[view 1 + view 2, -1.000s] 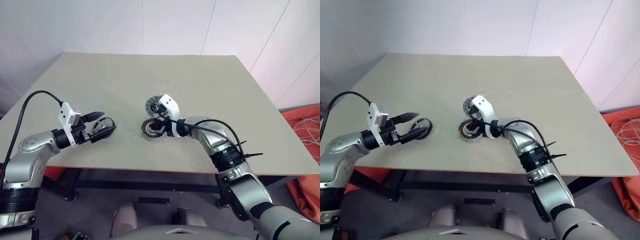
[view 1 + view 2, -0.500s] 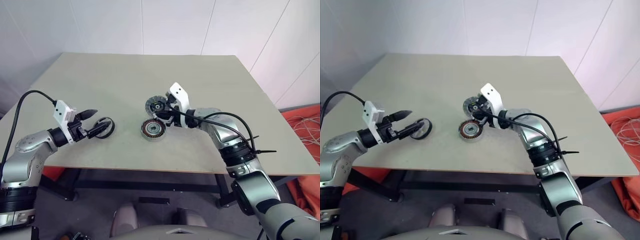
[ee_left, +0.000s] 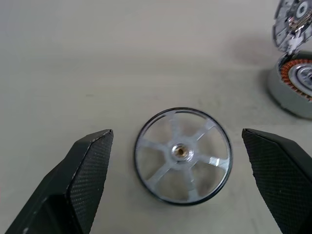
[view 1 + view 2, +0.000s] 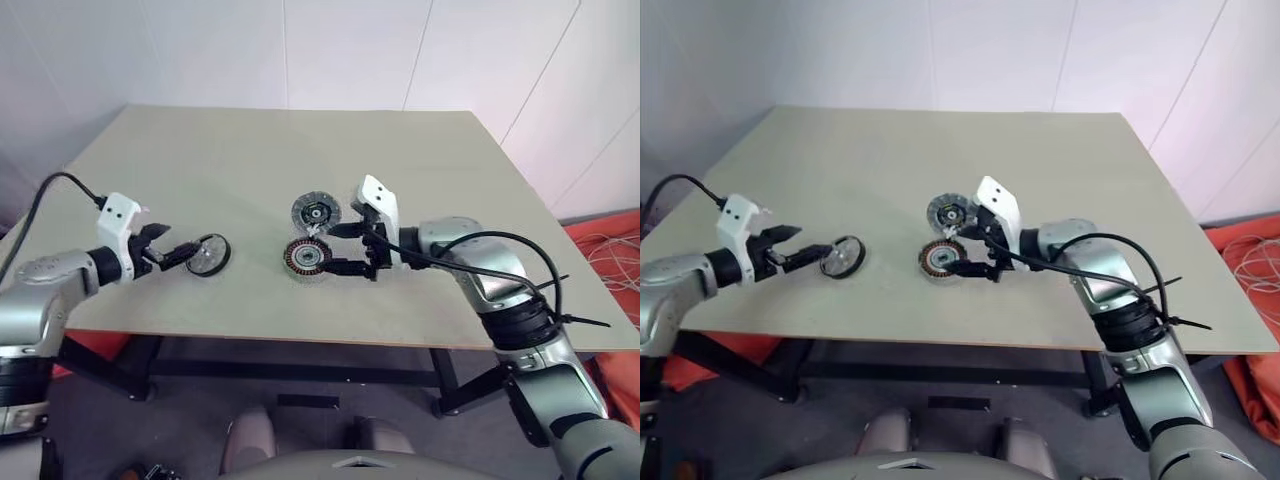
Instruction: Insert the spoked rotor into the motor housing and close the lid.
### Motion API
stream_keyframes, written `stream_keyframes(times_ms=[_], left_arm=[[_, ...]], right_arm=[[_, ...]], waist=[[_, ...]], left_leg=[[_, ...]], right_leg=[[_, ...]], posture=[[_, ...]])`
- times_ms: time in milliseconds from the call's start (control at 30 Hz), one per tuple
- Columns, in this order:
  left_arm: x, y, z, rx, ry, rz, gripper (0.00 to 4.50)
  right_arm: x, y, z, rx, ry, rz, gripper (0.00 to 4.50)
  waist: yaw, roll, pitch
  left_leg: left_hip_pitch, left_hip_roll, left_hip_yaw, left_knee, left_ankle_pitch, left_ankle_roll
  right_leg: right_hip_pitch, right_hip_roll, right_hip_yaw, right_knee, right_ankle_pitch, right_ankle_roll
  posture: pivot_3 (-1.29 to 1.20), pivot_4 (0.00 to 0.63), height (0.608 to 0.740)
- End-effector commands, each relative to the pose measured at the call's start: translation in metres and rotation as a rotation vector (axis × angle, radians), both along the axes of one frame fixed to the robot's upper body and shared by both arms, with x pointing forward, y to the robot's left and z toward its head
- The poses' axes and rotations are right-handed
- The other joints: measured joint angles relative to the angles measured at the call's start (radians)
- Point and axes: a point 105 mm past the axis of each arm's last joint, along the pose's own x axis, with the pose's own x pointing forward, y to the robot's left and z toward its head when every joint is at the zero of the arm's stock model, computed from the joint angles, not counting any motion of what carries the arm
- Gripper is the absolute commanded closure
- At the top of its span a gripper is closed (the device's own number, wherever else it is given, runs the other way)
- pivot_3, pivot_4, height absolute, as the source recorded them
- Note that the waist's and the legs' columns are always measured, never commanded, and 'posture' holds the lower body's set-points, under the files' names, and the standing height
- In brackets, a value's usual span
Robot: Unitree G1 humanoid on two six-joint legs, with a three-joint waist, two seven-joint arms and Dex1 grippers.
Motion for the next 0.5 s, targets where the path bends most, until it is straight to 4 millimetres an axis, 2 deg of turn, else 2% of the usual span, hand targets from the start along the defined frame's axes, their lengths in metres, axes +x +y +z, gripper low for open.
stream_keyframes(times_ms=[33, 100, 200, 333, 500], left_arm=[[0.005, -0.01, 0.015, 0.039, -0.022, -0.029, 0.0], [0.007, -0.013, 0.015, 0.038, -0.027, -0.037, 0.0], [0.015, 0.004, 0.006, 0.06, -0.011, 0.094, 0.0], [0.016, 0.012, -0.005, -0.192, 0.059, 0.241, 0.0], [0.004, -0.01, -0.021, -0.587, 0.206, 0.235, 0.0]], right_arm=[[0.001, -0.001, 0.008, -0.011, -0.065, 0.015, 0.01], [0.003, -0.003, 0.006, -0.026, -0.07, 0.006, 0.01], [0.004, -0.006, 0.003, -0.036, -0.075, -0.005, 0.01], [0.002, -0.006, 0.0, -0.037, -0.082, -0.013, 0.01], [0.004, -0.005, -0.003, -0.041, -0.091, -0.019, 0.01]], waist=[[0.0, 0.0, 0.0], [0.0, 0.0, 0.0], [-0.001, 0.0, 0.0], [-0.001, 0.0, 0.0], [0.0, 0.0, 0.0]], left_leg=[[0.0, 0.0, 0.0, 0.0, 0.0, 0.0], [0.0, 0.0, 0.0, 0.0, 0.0, 0.0], [0.0, 0.0, 0.0, 0.0, 0.0, -0.001], [-0.001, 0.0, 0.0, 0.0, 0.001, -0.001], [-0.001, -0.001, 0.0, 0.001, 0.0, -0.001]], right_leg=[[0.0, 0.0, 0.0, 0.0, 0.0, 0.0], [0.0, 0.0, 0.0, 0.0, 0.0, 0.0], [0.0, 0.0, 0.0, 0.0, 0.0, 0.0], [0.0, 0.0, 0.0, 0.0, 0.0, 0.0], [0.0, 0.0, 0.0, 0.0, 0.0, 0.0]], posture=[[0.0, 0.0, 0.74], [0.0, 0.0, 0.74], [0.0, 0.0, 0.74], [0.0, 0.0, 0.74], [0.0, 0.0, 0.74]])
